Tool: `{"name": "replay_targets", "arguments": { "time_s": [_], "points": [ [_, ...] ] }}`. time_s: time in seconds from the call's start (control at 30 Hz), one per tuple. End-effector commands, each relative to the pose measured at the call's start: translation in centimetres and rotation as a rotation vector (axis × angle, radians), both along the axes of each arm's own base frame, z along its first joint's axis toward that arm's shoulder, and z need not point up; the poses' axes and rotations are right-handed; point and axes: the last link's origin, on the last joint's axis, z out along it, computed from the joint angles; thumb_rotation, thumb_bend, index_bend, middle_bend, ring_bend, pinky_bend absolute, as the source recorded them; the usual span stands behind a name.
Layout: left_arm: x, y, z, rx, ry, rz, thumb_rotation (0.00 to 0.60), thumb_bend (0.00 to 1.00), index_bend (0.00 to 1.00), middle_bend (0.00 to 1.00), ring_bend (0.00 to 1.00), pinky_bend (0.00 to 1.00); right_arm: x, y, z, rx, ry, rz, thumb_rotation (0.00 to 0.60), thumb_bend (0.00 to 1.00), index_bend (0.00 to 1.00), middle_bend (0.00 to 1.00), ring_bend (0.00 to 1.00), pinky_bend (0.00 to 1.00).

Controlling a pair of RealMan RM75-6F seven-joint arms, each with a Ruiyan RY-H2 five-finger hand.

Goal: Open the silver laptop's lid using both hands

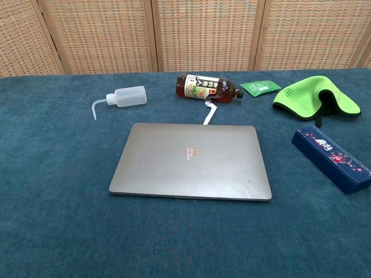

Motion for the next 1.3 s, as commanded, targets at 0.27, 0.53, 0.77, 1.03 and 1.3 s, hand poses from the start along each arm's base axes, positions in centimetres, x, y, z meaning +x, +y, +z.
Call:
{"name": "replay_targets", "arguments": {
  "time_s": [0.27,0.53,0.77,1.03,1.3],
  "points": [
    [0.1,-0.1,-0.3,-0.013,0.009,-0.007,0.6,0.02,0.0,0.0,0.0,0.0,0.0,0.1,0.2,-0.001,-0.014,0.012,0.6,0.05,0.09,0.0,0.0,0.0],
    [2.6,1.3,-4.1,-0.243,0.013,-0.298,0.6,0.02,0.0,0.0,0.0,0.0,-0.1,0.0,0.6,-0.012,-0.03,0.013,0.6,0.05,0.09,0.0,0.0,0.0],
    [4.1,4.0,-8.6,-0.413,0.042,-0.549,0.6,0.02,0.0,0.0,0.0,0.0,-0.1,-0.1,0.6,-0.01,-0.034,0.014,0.6,0.05,0.09,0.0,0.0,0.0],
    [10.1,9.4,-14.1,-0.511,0.104,-0.618,0.6,0.05,0.0,0.0,0.0,0.0,-0.3,-0.5,0.8,-0.01,-0.044,0.002,0.6,0.05,0.09,0.0,0.0,0.0],
    [13.3,10.3,-16.6,-0.53,0.157,-0.643,0.6,0.06,0.0,0.0,0.0,0.0,-0.6,-0.7,0.8,-0.006,-0.052,-0.013,0.6,0.05,0.09,0.0,0.0,0.0]
  ]
}}
